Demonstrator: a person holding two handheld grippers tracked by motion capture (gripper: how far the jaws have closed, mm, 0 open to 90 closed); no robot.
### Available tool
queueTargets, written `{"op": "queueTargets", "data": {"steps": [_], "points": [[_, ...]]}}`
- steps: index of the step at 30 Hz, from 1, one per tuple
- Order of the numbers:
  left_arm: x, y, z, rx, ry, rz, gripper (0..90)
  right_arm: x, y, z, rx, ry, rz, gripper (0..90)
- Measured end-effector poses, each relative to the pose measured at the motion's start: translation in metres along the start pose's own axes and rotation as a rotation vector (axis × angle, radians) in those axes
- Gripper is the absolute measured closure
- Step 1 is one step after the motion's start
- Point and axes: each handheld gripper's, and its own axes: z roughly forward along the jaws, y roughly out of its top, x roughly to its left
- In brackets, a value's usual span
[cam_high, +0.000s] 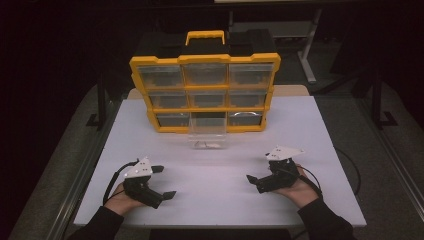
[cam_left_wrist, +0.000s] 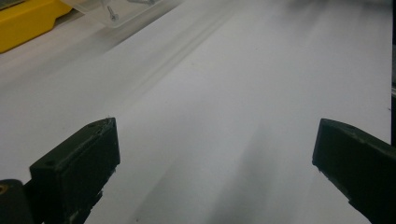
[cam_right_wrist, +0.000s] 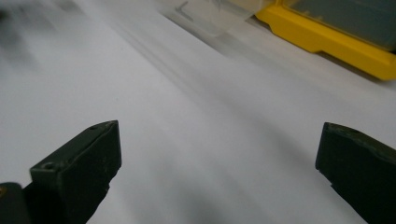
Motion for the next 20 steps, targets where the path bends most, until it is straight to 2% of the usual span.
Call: {"op": "queueTargets", "data": {"steps": [10,14,20], "points": [[0.0,-0.001,0.0,0.004,0.001,0.0,0.3,0.0,-0.023,-0.012,-0.031,-0.008,0.02,0.0],[0.0,-0.001,0.0,0.005,0.003,0.001,0.3,-0.001,-0.031,-0.015,-0.022,-0.009,0.034,0.0],[0.0,-0.001,0.0,0.011,0.005,0.003,0.4,0.001,-0.036,-0.014,0.0,-0.017,0.017,0.0]]}}
